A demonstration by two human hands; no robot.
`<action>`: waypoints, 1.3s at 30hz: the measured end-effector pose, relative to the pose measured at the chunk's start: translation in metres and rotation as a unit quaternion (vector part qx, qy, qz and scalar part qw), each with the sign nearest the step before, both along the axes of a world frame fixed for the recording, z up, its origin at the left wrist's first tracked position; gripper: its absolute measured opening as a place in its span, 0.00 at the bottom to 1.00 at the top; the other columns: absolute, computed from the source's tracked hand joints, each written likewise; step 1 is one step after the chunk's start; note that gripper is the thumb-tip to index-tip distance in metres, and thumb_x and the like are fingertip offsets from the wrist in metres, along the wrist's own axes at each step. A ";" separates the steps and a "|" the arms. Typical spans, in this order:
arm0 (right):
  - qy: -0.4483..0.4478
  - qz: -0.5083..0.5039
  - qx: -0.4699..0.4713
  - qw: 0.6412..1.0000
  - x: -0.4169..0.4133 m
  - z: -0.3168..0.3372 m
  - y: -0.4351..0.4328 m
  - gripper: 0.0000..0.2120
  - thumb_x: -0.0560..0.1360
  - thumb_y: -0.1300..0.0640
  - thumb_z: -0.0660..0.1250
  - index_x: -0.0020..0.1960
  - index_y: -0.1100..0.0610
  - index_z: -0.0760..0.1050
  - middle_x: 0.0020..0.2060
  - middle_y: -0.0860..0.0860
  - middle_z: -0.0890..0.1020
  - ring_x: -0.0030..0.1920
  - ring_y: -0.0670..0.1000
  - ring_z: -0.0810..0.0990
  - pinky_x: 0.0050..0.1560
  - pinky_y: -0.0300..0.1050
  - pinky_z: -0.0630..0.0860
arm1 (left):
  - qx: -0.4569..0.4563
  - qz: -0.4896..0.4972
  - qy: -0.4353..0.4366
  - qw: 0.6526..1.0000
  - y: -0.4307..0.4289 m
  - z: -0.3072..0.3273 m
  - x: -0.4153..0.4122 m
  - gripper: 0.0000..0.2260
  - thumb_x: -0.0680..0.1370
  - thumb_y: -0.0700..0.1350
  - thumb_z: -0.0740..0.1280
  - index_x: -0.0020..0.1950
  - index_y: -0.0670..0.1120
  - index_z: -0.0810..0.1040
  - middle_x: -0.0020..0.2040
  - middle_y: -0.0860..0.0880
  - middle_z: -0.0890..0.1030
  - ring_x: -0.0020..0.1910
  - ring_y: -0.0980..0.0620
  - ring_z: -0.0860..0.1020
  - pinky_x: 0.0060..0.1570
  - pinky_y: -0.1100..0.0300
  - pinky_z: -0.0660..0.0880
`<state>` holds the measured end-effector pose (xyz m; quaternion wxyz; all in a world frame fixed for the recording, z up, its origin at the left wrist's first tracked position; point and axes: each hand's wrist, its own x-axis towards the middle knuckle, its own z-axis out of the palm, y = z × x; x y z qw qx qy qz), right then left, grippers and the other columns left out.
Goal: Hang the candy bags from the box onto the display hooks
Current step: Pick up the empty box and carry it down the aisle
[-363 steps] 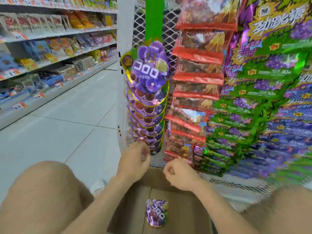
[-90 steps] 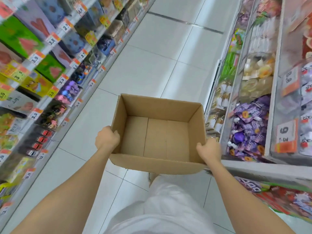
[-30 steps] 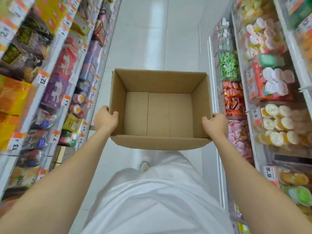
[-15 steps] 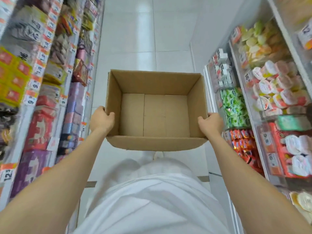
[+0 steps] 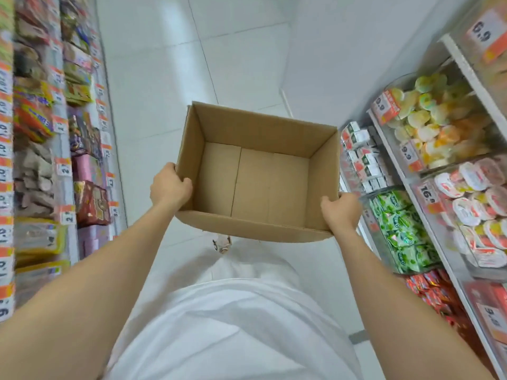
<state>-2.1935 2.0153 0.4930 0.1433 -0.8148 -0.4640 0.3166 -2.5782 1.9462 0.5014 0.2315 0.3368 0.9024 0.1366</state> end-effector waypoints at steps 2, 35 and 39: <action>-0.002 -0.042 -0.002 0.999 -0.019 -0.003 0.028 0.09 0.72 0.60 0.71 0.43 0.68 0.81 0.31 0.54 0.79 0.31 0.56 0.76 0.31 0.43 0.71 | -0.014 -0.040 0.003 0.999 0.062 0.001 -0.020 0.08 0.77 0.42 0.65 0.56 0.45 0.74 0.48 0.46 0.79 0.47 0.39 0.76 0.44 0.50 0.72; 0.028 -0.506 -0.158 0.848 -0.199 -0.486 0.334 0.07 0.79 0.58 0.64 0.49 0.62 0.78 0.42 0.55 0.81 0.45 0.60 0.78 0.43 0.47 0.72 | -0.138 -0.354 0.036 0.924 0.668 -0.478 -0.055 0.13 0.75 0.42 0.62 0.57 0.46 0.78 0.54 0.45 0.83 0.56 0.37 0.80 0.59 0.40 0.79; 0.024 -0.520 -0.127 0.844 -0.205 -0.557 0.356 0.07 0.80 0.59 0.64 0.51 0.61 0.78 0.43 0.53 0.81 0.44 0.57 0.77 0.45 0.46 0.72 | -0.110 -0.344 0.038 0.932 0.694 -0.557 -0.047 0.12 0.75 0.40 0.61 0.56 0.45 0.79 0.52 0.43 0.83 0.53 0.37 0.81 0.56 0.43 0.82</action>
